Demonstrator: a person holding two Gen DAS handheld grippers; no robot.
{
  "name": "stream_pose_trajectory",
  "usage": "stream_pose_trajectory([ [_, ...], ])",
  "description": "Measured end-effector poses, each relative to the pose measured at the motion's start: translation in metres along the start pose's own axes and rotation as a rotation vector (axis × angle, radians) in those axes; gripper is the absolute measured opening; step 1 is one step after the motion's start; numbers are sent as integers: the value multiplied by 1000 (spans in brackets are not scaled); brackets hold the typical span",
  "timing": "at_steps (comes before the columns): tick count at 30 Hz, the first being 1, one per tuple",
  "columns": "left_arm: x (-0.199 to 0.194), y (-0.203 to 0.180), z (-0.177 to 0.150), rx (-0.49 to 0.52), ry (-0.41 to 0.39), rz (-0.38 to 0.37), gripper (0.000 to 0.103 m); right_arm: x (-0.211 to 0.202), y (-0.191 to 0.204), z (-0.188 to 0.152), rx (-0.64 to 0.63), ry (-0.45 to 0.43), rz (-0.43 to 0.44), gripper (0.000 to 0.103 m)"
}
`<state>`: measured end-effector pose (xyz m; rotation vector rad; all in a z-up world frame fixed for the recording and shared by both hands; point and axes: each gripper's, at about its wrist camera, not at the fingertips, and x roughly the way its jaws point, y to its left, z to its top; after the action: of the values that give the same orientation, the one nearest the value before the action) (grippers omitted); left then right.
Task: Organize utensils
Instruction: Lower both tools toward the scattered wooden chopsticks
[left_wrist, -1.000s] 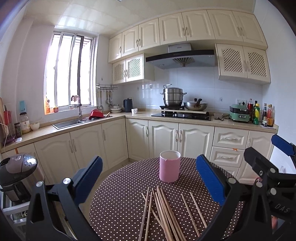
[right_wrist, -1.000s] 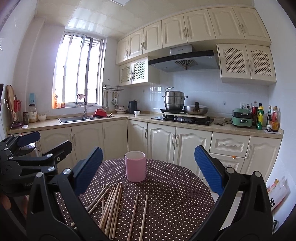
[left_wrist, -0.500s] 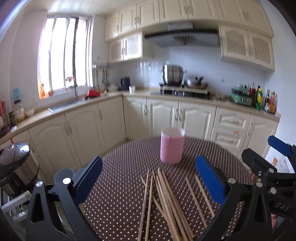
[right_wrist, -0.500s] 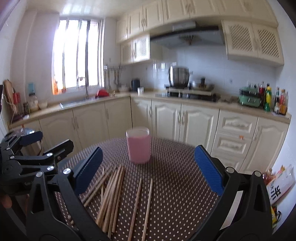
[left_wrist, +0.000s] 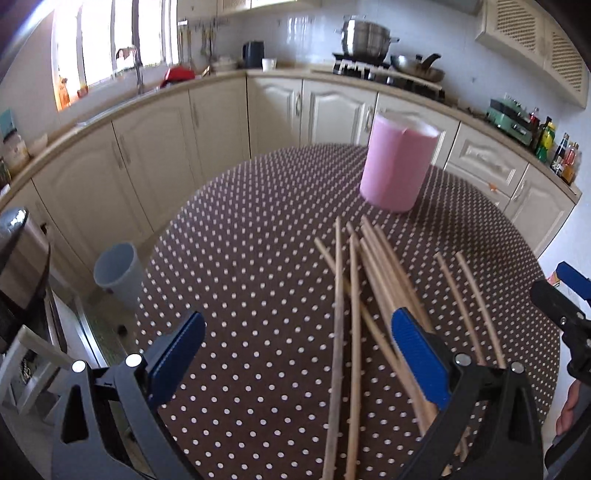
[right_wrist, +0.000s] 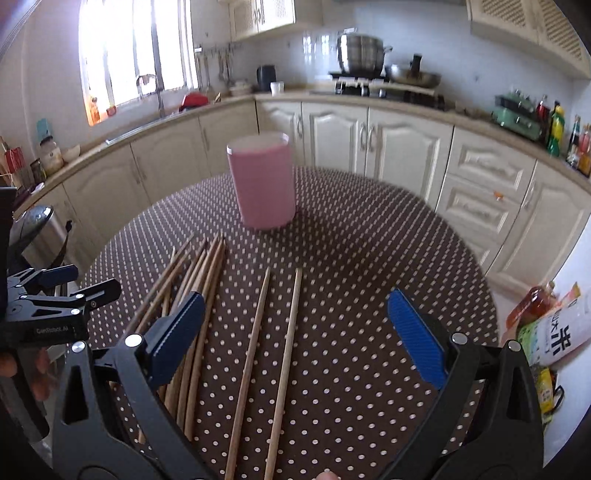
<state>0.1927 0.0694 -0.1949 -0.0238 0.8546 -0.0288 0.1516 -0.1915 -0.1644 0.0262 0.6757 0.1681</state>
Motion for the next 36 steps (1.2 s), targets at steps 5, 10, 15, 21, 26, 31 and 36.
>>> stream_pose_trajectory([
  [5,27,2,-2,24,57,-3,97,18,-3,-3,2,50,11,88],
  [10,45,4,-4,18,109,-10,79,36,-10,-5,14,97,25,84],
  [15,51,7,1,14,114,-8,78,45,-11,-6,23,117,36,84],
  [21,53,4,4,33,118,-5,78,49,-11,-5,25,120,41,84],
  [26,57,-2,4,64,127,2,79,51,-11,-7,24,126,37,84],
  [31,66,-6,5,71,139,25,78,54,-12,-9,20,135,37,84],
  [36,71,-5,18,61,151,10,59,59,-13,-5,3,154,40,75],
])
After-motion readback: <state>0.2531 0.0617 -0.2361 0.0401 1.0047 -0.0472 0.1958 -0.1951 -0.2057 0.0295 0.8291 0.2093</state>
